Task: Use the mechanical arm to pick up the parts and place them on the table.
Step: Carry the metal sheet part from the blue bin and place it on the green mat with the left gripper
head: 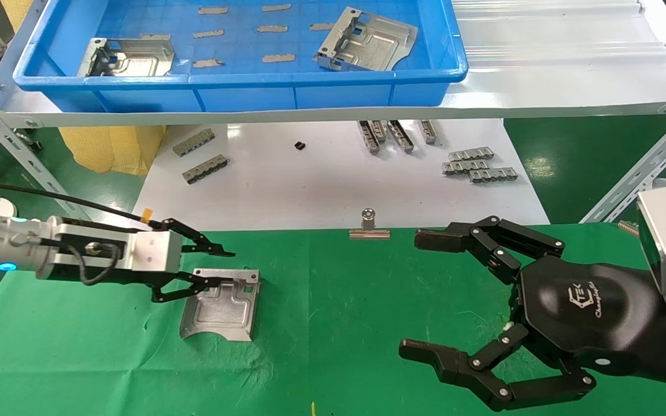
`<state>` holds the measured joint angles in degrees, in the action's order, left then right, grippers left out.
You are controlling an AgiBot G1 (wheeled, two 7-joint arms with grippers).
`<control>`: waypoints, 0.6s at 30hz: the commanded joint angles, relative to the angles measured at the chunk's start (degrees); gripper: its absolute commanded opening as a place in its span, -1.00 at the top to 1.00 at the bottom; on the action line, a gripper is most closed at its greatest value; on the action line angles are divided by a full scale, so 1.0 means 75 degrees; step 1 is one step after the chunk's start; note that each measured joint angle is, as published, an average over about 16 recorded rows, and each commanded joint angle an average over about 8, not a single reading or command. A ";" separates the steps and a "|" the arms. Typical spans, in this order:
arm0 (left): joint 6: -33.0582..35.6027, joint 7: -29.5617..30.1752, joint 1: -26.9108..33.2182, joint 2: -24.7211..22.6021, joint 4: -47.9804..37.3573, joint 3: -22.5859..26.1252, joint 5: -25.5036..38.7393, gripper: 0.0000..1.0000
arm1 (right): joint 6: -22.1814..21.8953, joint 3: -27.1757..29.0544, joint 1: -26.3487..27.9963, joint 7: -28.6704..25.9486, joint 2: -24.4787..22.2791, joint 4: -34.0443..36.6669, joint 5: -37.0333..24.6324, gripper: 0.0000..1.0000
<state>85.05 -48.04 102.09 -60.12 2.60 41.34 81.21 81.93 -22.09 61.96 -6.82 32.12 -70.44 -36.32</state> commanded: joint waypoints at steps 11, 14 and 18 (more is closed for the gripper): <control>0.0917 0.0988 -0.0118 0.0445 -0.0703 -0.0516 -0.0730 -1.00 | -0.0001 0.0000 -0.0001 0.0000 -0.0001 0.0001 0.0001 -1.00; 0.0949 0.1096 -0.0154 0.0489 -0.0782 -0.0589 -0.0831 -1.00 | -0.0002 0.0001 -0.0002 0.0000 -0.0001 0.0002 0.0002 -1.00; 0.0922 0.1019 -0.0157 0.0475 -0.0732 -0.0566 -0.0806 -1.00 | -0.0002 0.0001 -0.0002 0.0000 -0.0001 0.0001 0.0002 -1.00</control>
<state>91.97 -39.93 100.70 -56.43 -2.43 36.99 74.99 81.91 -22.08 61.95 -6.82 32.11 -70.43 -36.31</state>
